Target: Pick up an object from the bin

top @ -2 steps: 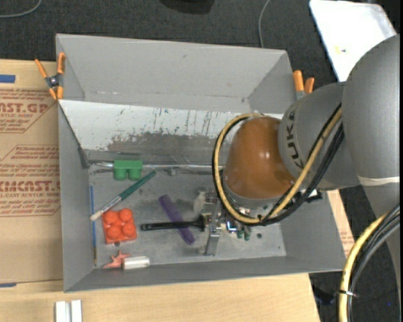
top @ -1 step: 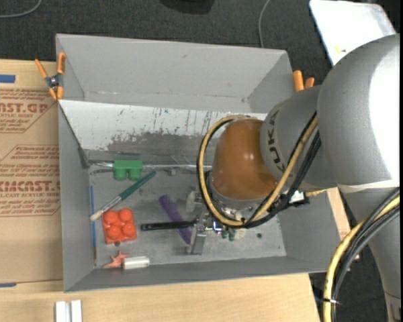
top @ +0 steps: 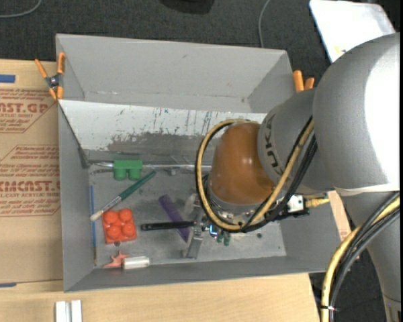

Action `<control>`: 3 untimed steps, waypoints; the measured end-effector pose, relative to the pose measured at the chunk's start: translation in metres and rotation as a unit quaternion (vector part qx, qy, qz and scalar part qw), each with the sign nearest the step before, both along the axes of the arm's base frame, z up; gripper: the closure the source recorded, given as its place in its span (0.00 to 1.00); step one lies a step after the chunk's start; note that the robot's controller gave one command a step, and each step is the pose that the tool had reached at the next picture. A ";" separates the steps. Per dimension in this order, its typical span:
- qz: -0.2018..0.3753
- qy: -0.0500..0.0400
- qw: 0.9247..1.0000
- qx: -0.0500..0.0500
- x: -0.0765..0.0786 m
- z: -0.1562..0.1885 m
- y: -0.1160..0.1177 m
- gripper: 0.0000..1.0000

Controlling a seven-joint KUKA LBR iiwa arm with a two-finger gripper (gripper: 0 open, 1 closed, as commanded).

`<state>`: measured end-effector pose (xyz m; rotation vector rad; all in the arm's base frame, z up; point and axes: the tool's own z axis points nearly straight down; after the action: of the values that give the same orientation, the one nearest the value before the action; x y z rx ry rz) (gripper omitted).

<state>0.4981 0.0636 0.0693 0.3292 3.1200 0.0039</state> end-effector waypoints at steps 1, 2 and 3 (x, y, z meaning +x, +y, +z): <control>-0.031 -0.004 1.000 0.001 -0.010 0.001 0.032 1.00; -0.031 -0.004 1.000 0.001 -0.010 0.001 0.032 1.00; -0.022 -0.003 1.000 0.001 -0.016 0.005 0.052 1.00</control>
Offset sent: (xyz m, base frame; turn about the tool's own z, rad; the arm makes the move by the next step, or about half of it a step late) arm 0.0000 0.0000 0.0000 0.0000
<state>0.4825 0.1151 0.0739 0.3959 3.1055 0.0072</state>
